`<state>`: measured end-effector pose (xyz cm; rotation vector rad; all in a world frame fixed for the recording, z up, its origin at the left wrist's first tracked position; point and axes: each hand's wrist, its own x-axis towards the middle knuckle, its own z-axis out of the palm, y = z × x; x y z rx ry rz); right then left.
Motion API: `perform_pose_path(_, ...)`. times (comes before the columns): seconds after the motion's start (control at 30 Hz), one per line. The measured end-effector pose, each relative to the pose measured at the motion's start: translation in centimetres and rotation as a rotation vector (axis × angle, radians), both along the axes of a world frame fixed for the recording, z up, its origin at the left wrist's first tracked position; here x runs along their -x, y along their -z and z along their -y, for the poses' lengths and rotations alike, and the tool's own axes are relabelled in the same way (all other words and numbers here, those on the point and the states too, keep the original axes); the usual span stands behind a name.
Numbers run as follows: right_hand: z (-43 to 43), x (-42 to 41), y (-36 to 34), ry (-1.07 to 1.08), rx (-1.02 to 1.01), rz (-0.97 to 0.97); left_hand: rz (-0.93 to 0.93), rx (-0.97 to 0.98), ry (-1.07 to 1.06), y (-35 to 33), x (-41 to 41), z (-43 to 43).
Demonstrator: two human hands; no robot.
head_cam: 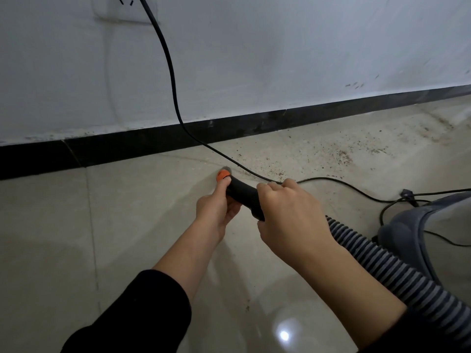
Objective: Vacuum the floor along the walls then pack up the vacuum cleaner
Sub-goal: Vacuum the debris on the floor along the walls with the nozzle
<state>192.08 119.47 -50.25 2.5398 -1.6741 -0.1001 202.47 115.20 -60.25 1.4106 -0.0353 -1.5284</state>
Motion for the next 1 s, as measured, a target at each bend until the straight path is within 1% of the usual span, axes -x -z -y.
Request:
perform_pose_path(0.33,1.0,-2.6,1.3,-0.081,-0.006,0.087,0.083,-0.014,-0.116,0.6,-3.6,0.3)
perform_pose_path(1.0,1.3,-6.0,2.6,-0.154,-0.043,0.208,0.244,-0.005,-0.177,1.6,-8.5,-0.1)
